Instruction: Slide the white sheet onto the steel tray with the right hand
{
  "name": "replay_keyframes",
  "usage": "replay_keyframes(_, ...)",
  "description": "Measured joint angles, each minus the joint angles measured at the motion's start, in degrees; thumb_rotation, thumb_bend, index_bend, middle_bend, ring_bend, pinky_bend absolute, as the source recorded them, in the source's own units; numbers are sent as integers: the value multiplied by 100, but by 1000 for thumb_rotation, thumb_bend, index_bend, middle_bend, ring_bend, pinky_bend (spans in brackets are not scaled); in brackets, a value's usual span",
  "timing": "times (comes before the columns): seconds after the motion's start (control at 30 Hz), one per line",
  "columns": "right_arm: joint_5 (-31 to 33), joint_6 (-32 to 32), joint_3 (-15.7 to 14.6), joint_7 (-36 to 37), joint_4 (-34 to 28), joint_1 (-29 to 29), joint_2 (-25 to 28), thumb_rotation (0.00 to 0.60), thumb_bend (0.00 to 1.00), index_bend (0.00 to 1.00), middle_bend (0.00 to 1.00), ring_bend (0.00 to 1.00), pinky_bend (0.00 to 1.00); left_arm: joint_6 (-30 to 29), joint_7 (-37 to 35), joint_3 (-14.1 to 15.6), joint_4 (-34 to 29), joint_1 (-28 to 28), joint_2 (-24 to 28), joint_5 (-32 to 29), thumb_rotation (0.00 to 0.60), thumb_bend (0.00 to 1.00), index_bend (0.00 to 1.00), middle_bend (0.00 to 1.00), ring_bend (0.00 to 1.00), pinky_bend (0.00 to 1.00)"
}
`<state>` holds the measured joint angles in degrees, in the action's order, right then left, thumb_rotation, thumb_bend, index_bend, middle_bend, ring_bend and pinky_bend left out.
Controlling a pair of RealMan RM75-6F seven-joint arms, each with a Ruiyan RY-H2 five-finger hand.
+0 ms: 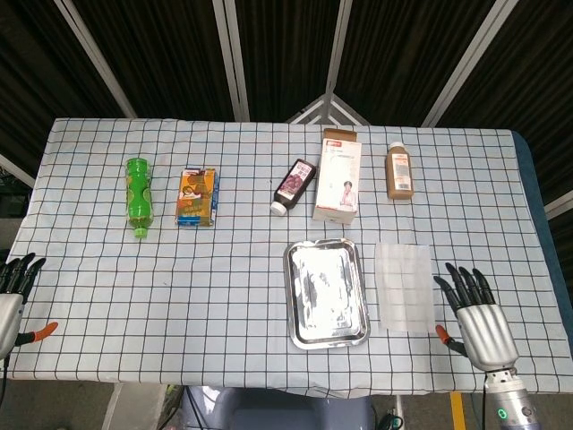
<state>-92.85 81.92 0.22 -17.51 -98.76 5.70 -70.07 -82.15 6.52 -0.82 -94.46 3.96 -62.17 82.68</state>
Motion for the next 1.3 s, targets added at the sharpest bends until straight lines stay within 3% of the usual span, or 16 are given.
replay_keyframes(0.17, 59, -389, -68, -721, 78, 129, -448, 600, 302, 150, 1, 0, 0, 20, -22, 7, -1, 3, 13, 0, 600, 0, 0, 0, 0, 0)
replay_keyframes(0.3, 320, -566, -51, -1037, 238, 172, -875, 600, 301, 1, 1, 0, 0, 31, -61, 5, 0, 7, 24, -5, 600, 0, 0, 0, 0, 0)
replay_keyframes(0.47, 641, -668, -25, -1376, 574, 166, -1199, 600, 302, 0, 0, 0, 0, 41, -75, 16, -1, 14, 32, 24, 600, 0, 0, 0, 0, 0)
replay_keyframes(1.3, 1487, -871, 87, -1792, 1168, 150, -1362, 600, 301, 0, 0, 0, 0, 11, -131, 18, -32, -2, 51, 33, 600, 0, 0, 0, 0, 0)
